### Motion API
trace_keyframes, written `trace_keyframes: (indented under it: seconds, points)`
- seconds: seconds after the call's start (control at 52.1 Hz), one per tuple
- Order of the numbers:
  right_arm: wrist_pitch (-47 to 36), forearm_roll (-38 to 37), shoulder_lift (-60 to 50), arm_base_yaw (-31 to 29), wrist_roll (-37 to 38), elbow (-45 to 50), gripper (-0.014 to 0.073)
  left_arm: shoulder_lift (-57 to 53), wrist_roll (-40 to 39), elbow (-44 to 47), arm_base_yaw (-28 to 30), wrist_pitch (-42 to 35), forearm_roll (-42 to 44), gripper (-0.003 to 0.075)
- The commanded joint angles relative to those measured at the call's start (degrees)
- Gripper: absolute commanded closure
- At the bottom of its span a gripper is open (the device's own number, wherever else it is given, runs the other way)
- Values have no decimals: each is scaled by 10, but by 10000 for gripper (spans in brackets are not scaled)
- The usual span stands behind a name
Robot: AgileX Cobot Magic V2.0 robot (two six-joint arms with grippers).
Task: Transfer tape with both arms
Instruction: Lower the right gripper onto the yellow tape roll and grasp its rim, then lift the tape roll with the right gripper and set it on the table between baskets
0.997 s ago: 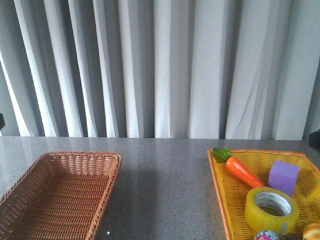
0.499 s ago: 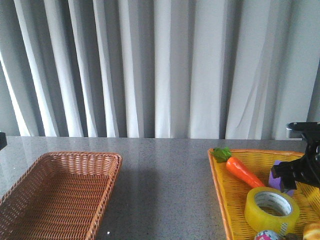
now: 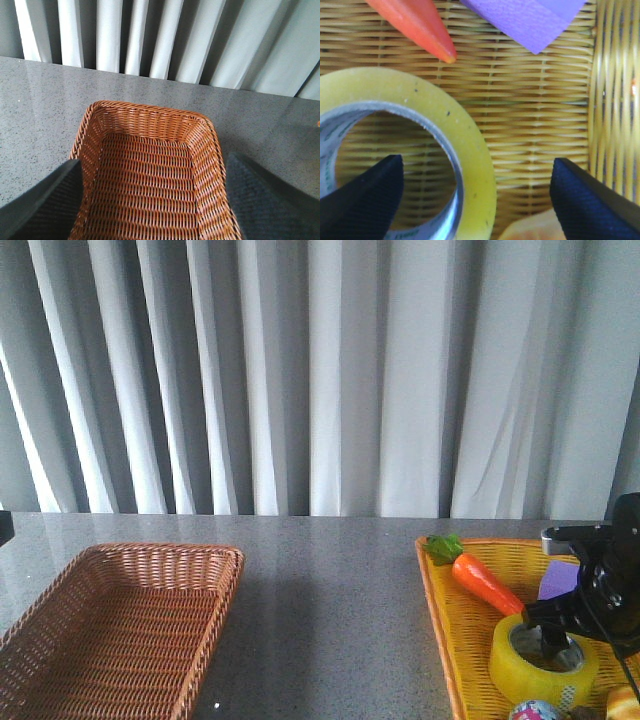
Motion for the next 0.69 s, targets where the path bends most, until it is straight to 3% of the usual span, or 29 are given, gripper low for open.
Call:
trace_keyframes:
  seconds: [0.0,0.192,0.499,0.671]
  points:
    - [-13,-5,-10,-2,-8,-33,32,-7,-3,-21,-1,-35,-8,165]
    - [7,-9,17,-2,-8,-59,153,-7,-3,-21,-1,-32,-8,165]
    - [18,-9,22,-2,-10,-72,480,-7,-3,-21,-1,-32,-7,165]
    - [35,-9,11,-2,-28,-74,527,-7,-3,-21,-1,-32,-7,165]
